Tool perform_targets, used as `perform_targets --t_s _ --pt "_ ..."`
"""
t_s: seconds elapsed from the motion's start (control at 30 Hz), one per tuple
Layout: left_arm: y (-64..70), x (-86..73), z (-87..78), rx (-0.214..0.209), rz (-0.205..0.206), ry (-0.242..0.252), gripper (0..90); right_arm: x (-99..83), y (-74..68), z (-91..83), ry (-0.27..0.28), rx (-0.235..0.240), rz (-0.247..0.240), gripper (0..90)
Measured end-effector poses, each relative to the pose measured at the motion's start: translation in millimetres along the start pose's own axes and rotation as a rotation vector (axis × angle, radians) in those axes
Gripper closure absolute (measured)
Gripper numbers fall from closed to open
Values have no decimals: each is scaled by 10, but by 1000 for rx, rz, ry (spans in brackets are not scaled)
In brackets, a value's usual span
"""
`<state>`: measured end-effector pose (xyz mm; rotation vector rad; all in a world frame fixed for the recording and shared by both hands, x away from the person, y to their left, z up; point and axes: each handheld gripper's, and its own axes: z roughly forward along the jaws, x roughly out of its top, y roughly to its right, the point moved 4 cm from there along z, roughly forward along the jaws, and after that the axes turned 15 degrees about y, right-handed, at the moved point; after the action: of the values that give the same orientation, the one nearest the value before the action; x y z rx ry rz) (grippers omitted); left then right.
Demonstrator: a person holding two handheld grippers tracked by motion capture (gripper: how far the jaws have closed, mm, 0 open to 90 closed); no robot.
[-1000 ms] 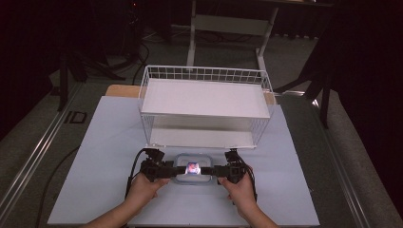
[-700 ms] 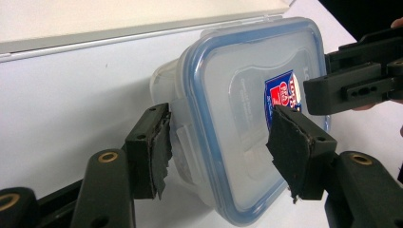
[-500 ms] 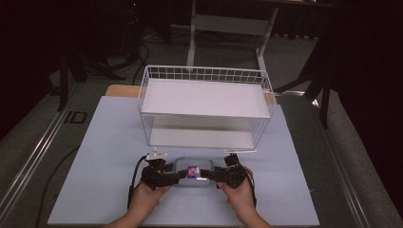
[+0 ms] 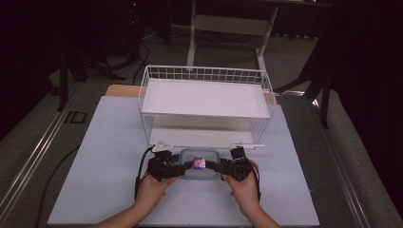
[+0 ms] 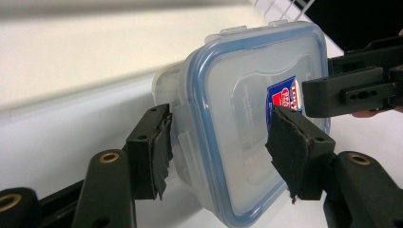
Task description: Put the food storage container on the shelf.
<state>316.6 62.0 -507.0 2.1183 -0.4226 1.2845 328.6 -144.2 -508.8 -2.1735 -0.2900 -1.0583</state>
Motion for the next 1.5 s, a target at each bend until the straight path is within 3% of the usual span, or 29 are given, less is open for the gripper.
perform_targets --t_s 0.17,0.33,0.57,0.67,0.83,0.93,1.0,1.07,1.17,1.3,1.4,1.5 --pt "-18 180 95 -3 34 65 428 239 33 -1 61 -7 -28 388" --pt "-89 230 215 5 41 103 427 379 106 76 101 -10 -26 385" --pt "-215 172 454 9 27 67 423 352 296 229 112 -44 -6 377" --pt "-264 173 521 9 51 57 423 330 378 287 124 -38 8 376" --pt "-377 151 588 8 46 80 420 308 425 401 115 -49 12 369" --pt "-457 133 596 8 30 119 420 316 424 488 108 -56 8 368" --pt "-483 143 590 12 29 139 420 328 417 520 107 -55 32 368" --pt "-505 144 597 6 27 149 420 354 425 544 130 -51 -3 367" --pt "-500 155 600 4 87 161 420 369 431 560 142 -45 -21 364" --pt "-523 175 620 2 87 175 423 365 449 572 171 -36 -16 360" --pt "-513 174 627 8 135 193 422 344 451 580 194 -35 -26 350" --pt "-514 163 637 17 153 213 414 318 454 581 200 -37 -17 345"
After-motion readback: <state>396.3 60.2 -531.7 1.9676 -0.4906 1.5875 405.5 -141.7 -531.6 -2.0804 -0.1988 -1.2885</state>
